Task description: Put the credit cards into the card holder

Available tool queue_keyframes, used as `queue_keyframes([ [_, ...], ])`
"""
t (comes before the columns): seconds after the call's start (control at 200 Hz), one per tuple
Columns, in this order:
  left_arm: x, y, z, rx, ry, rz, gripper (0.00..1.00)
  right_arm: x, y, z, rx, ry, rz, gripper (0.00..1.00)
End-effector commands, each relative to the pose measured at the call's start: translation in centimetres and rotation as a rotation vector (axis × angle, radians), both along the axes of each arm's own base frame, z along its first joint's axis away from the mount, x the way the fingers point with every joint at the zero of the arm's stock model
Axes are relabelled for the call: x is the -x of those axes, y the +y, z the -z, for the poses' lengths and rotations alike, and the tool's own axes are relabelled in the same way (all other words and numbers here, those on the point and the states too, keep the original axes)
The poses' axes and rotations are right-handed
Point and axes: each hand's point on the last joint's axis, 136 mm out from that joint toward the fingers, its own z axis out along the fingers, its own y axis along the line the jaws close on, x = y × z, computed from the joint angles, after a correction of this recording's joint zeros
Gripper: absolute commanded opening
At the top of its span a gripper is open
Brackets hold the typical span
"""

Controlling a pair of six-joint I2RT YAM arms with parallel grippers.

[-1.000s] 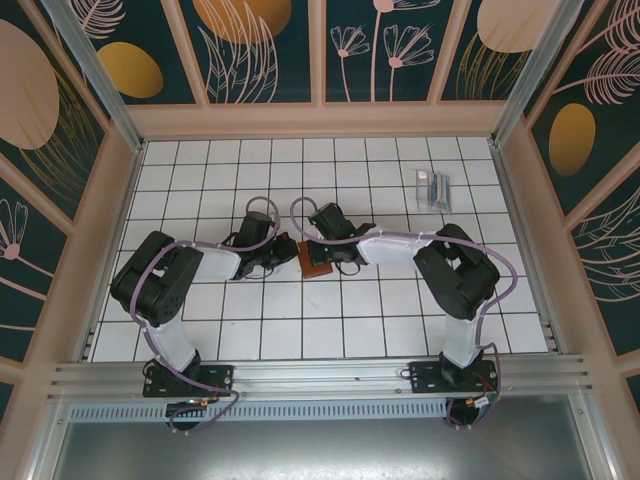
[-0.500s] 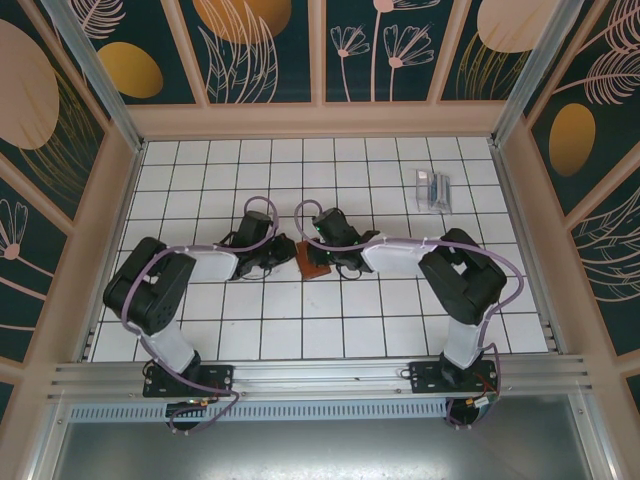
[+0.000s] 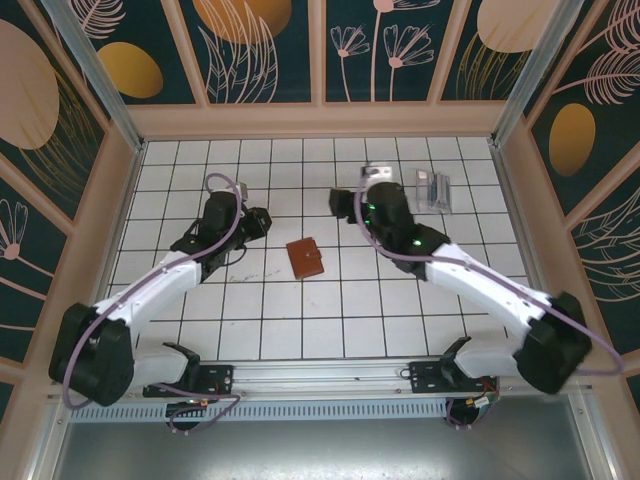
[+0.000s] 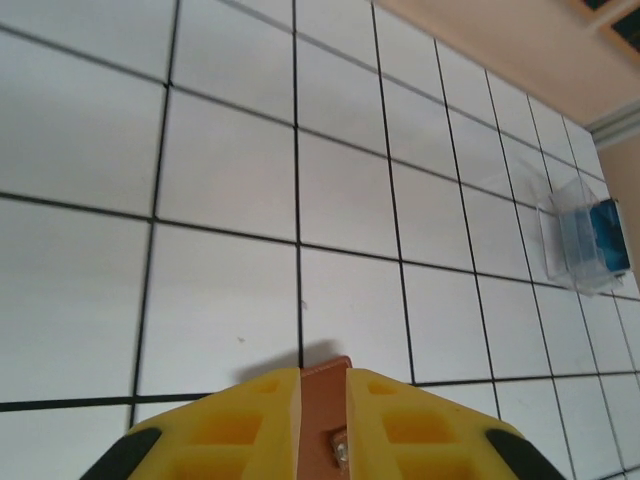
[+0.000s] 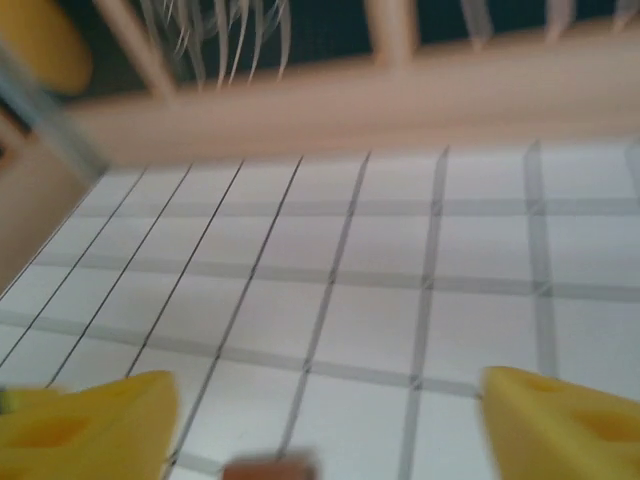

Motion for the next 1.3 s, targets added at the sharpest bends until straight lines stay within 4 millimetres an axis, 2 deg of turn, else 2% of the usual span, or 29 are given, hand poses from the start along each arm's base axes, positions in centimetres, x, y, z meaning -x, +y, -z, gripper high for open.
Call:
queue_keyframes([
  [0.0, 0.4, 2.6, -3.2, -0.1, -0.135, -0.054, 0.19, 0.2, -7.2, -2.8, -0.01, -0.174, 0.284, 0.99],
  [0.045, 0.7, 3.5, -4.5, -0.117, -0.202, -0.083, 0.2, 0.5, -9.4, -2.8, -0.03, -0.195, 0.355, 0.99],
  [0.08, 0.9, 4.6, -5.3, -0.141, -0.252, -0.122, 0.29, 0.6, -10.7, -2.4, -0.045, -0.193, 0.389, 0.99],
  [0.115, 1.1, 5.7, -5.8, -0.163, -0.299, -0.168, 0.45, 0.6, -12.0, -1.7, -0.055, -0.18, 0.424, 0.99],
  [0.175, 1.5, 8.2, -6.3, -0.21, -0.362, -0.281, 0.83, 0.6, -14.1, -0.5, -0.055, -0.154, 0.476, 0.99],
  [0.225, 2.0, 10.0, -6.4, -0.248, -0.403, -0.362, 0.98, 0.9, -15.3, 0.6, -0.065, -0.139, 0.508, 0.99],
  [0.26, 2.2, 10.9, -6.4, -0.276, -0.429, -0.403, 0.99, 0.9, -16.4, 1.3, -0.028, -0.151, 0.514, 0.99],
  [0.34, 2.7, 12.9, -5.3, -0.381, -0.495, -0.473, 0.99, 1.5, -16.6, 2.8, 0.14, -0.24, 0.43, 0.99],
  [0.415, 3.0, 14.5, -4.0, -0.529, -0.525, -0.522, 0.99, 2.3, -15.7, 4.1, 0.226, -0.313, 0.303, 0.99],
  [0.485, 2.5, 14.2, -3.0, -0.646, -0.539, -0.464, 0.99, 2.2, -15.9, 5.7, 0.224, -0.308, 0.238, 0.99],
  [0.546, 1.6, 13.6, -2.2, -0.725, -0.541, -0.415, 0.99, 1.5, -17.7, 7.2, 0.184, -0.264, 0.277, 0.99],
  [0.626, 0.4, 14.5, -1.4, -0.812, -0.549, -0.472, 0.99, 0.8, -21.4, 9.2, 0.132, -0.224, 0.416, 0.99],
  [0.681, -0.7, 15.1, -0.8, -0.848, -0.545, -0.485, 0.99, 0.6, -22.9, 10.3, 0.149, -0.229, 0.465, 0.99],
  [0.766, -2.5, 15.7, 1.1, -0.789, -0.479, -0.443, 0.99, 0.0, -24.6, 12.4, 0.175, -0.189, 0.514, 0.99],
  [0.806, -3.0, 16.0, 2.0, -0.69, -0.451, -0.43, 0.99, -0.3, -24.9, 13.3, 0.177, -0.176, 0.509, 0.99],
  [0.921, -3.0, 18.4, 3.2, -0.582, -0.432, -0.472, 0.99, -1.3, -24.6, 12.8, 0.186, -0.233, 0.458, 0.99],
  [0.986, -3.5, 19.2, 3.5, -0.578, -0.412, -0.481, 0.99, -2.0, -24.8, 13.1, 0.135, -0.239, 0.443, 0.99],
  [1.021, -3.5, 19.6, 3.4, -0.601, -0.419, -0.49, 0.99, -2.4, -25.2, 14.1, 0.124, -0.212, 0.452, 0.99],
  [1.056, -3.0, 20.3, 2.6, -0.628, -0.46, -0.532, 0.99, -2.7, -25.3, 15.0, 0.12, -0.21, 0.447, 0.99],
  [1.096, -2.0, 21.1, 1.6, -0.617, -0.528, -0.593, 0.99, -2.7, -25.1, 14.8, 0.126, -0.235, 0.44, 0.99],
  [1.141, -1.6, 22.1, 2.4, -0.591, -0.507, -0.63, 0.99, -3.0, -24.8, 15.3, 0.134, -0.191, 0.419, 0.99],
  [1.186, -1.5, 22.0, 2.3, -0.586, -0.547, -0.627, 0.99, -3.0, -24.8, 15.1, 0.135, -0.207, 0.424, 0.99],
  [1.246, -2.8, 21.0, 3.2, -0.594, -0.504, -0.544, 0.99, -3.0, -25.0, 15.2, 0.133, -0.201, 0.428, 0.99],
  [1.296, -2.7, 21.0, 3.2, -0.589, -0.509, -0.544, 0.99, -3.0, -24.9, 15.3, 0.133, -0.195, 0.423, 0.99],
])
